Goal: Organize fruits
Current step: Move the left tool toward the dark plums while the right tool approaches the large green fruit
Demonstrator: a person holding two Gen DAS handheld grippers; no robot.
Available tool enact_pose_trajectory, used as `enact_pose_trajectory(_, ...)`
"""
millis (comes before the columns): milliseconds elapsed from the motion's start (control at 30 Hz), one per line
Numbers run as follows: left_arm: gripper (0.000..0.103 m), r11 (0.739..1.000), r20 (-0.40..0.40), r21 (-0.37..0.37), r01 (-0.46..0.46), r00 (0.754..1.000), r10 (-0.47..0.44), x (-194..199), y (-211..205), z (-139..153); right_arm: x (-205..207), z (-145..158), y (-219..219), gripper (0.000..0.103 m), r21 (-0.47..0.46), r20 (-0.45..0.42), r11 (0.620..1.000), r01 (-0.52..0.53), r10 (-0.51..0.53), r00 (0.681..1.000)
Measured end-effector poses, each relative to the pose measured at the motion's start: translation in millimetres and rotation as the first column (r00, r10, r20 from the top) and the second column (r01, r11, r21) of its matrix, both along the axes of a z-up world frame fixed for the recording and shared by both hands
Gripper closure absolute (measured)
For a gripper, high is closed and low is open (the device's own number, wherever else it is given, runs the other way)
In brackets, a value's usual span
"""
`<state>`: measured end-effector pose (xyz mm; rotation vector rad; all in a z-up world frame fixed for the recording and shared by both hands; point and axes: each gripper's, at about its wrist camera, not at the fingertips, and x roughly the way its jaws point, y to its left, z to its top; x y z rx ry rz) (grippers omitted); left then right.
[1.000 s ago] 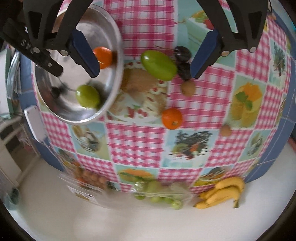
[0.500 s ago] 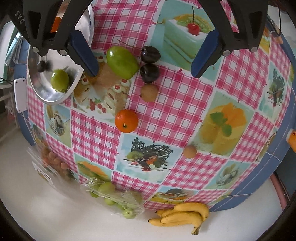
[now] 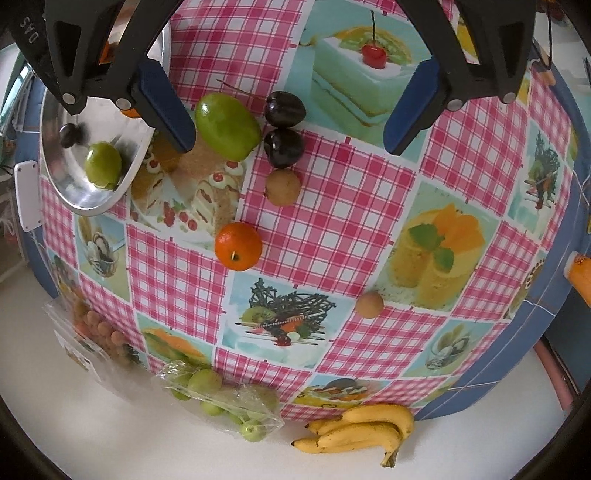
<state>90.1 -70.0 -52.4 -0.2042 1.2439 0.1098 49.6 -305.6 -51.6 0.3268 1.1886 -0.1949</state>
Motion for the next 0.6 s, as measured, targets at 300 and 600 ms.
enact_pose_trajectory(300, 0.000, 0.999, 0.006, 0.041, 0.020, 1.000, -0.020, -0.5, -0.9, -0.1, -1.6, -4.6, -0.8, 0.000, -0.011, -0.025, 1.000, 0.013, -0.013, 1.000)
enact_pose_trajectory(600, 0.000, 0.998, 0.001, 0.034, 0.057, 0.998, -0.057, 0.4, -2.6, 2.9, -0.7, -5.3, 1.8, 0.000, -0.007, -0.055, 1.000, 0.015, -0.016, 0.998)
